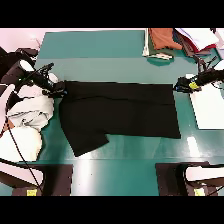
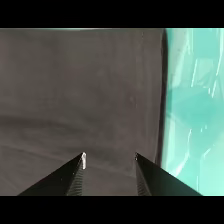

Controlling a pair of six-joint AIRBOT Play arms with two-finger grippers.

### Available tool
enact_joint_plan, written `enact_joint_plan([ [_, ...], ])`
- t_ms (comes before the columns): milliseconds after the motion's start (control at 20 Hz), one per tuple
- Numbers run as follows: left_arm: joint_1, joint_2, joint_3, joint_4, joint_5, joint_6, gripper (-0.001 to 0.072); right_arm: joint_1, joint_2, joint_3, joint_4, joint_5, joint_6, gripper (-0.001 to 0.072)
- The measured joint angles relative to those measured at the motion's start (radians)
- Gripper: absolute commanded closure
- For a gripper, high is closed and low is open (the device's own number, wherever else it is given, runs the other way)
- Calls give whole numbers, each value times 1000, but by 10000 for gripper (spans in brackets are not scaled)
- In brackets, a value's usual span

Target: Fold the shirts.

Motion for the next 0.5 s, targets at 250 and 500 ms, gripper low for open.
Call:
enact_joint_plan([
  [250, 0, 223, -214, 66, -33, -24, 168, 0, 148, -16, 13, 99, -10, 341],
  [500, 0, 534, -634, 71, 18, -72, 168, 0, 304, -20, 15, 163, -14, 341],
])
